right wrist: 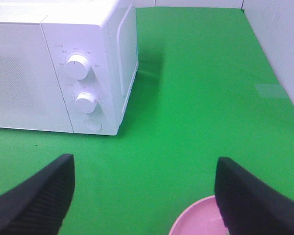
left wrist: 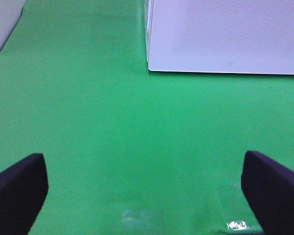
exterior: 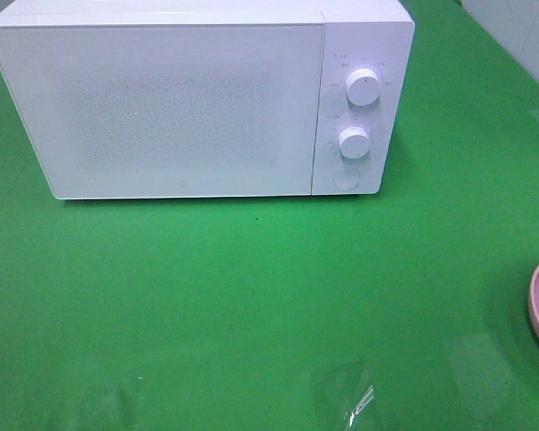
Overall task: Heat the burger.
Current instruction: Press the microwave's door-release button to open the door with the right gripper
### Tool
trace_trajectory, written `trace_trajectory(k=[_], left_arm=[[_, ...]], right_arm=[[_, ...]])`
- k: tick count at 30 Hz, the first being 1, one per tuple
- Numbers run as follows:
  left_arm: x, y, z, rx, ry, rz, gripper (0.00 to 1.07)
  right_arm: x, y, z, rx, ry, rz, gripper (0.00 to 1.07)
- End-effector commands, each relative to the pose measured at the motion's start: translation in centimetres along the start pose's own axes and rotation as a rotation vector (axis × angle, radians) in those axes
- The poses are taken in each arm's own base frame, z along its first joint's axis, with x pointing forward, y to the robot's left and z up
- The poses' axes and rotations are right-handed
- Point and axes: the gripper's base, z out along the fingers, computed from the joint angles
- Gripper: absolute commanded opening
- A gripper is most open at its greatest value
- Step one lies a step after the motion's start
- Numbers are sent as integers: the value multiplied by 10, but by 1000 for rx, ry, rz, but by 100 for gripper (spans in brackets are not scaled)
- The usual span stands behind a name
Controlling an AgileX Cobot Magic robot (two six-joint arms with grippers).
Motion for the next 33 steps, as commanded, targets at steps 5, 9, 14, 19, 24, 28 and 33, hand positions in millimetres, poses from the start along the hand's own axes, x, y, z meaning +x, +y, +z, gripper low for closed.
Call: trace_trajectory(k=[5,9,14,19,24,28,33], left_arm=[[0,0,-2,3,-34,1,101],[0,0,-2,3,-34,1,101],[0,0,-2,3,-34,1,101],[0,0,-2,3,-34,1,101],[0,0,-2,3,-34,1,101],[0,0,-2,3,-34,1,101],[0,0,-2,3,-34,1,101]], right_arm=[[0,0,27,-2,-33,-1,76],[2,0,42,-4,-49,-1,76],[6,0,62,-5,-41,4,76],[6,0,79,-6,-51,4,76],[5,0,107,-12,-96,2,76],[6,0,120,-14,-121,1,76],[13,0,146,-17,-147,-29,76]])
